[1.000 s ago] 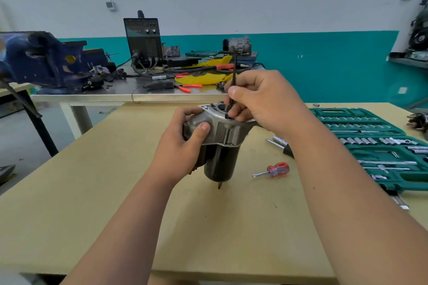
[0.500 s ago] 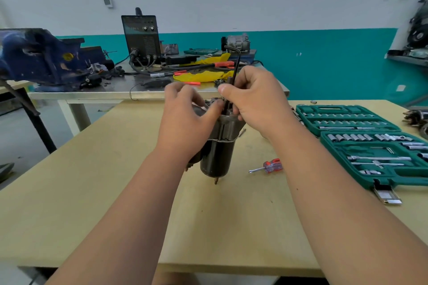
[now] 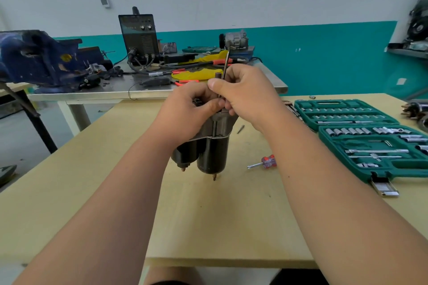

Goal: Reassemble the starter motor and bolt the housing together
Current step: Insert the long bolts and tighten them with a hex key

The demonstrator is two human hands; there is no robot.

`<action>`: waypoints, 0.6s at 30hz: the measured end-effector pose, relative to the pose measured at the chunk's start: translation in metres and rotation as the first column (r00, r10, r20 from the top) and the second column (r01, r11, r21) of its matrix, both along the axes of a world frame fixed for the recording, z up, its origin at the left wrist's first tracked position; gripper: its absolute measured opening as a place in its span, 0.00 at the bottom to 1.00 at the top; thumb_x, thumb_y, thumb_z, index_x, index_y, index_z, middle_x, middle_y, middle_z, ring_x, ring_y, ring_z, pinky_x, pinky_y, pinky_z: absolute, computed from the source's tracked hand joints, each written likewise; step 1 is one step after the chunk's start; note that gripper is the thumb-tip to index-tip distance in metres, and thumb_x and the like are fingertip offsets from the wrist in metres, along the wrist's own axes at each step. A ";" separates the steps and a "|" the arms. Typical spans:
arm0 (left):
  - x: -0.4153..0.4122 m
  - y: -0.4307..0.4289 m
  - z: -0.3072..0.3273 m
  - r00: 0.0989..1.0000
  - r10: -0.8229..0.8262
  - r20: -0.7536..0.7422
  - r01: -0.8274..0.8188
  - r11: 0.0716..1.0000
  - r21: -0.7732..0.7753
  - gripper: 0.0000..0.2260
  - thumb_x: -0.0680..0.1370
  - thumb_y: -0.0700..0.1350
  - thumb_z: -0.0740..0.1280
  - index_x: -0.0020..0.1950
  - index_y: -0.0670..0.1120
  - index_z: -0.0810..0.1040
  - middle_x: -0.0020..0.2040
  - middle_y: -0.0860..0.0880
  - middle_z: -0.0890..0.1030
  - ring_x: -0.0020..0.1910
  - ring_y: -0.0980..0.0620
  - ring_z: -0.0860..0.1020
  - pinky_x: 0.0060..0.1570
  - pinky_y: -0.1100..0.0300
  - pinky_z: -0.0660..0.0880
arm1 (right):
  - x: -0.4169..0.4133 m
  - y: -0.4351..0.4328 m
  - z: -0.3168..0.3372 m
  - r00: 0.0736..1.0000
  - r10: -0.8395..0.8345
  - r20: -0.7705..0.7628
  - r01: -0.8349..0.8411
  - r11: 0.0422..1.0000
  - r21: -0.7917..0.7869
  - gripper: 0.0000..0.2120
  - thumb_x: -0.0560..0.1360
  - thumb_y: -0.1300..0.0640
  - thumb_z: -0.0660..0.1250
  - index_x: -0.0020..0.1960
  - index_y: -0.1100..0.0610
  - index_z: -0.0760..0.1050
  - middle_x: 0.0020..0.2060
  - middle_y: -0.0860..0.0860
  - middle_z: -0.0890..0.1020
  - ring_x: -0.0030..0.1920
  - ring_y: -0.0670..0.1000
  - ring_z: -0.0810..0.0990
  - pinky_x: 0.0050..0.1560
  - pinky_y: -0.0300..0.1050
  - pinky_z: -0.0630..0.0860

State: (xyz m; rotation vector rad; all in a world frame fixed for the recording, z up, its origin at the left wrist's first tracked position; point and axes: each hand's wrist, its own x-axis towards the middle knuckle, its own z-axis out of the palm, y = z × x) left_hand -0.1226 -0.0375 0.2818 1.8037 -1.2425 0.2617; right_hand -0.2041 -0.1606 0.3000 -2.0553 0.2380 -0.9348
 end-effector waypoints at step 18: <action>0.005 0.006 -0.007 0.997 -0.053 -0.050 0.049 0.997 -0.061 0.04 0.77 0.46 0.70 0.42 0.50 0.78 0.41 0.51 0.79 0.43 0.54 0.76 0.43 0.61 0.72 | -0.001 0.005 0.005 0.993 0.042 0.114 -0.036 0.998 -0.056 0.12 0.74 0.53 0.71 0.35 0.53 0.70 0.24 0.46 0.74 0.22 0.44 0.75 0.25 0.44 0.78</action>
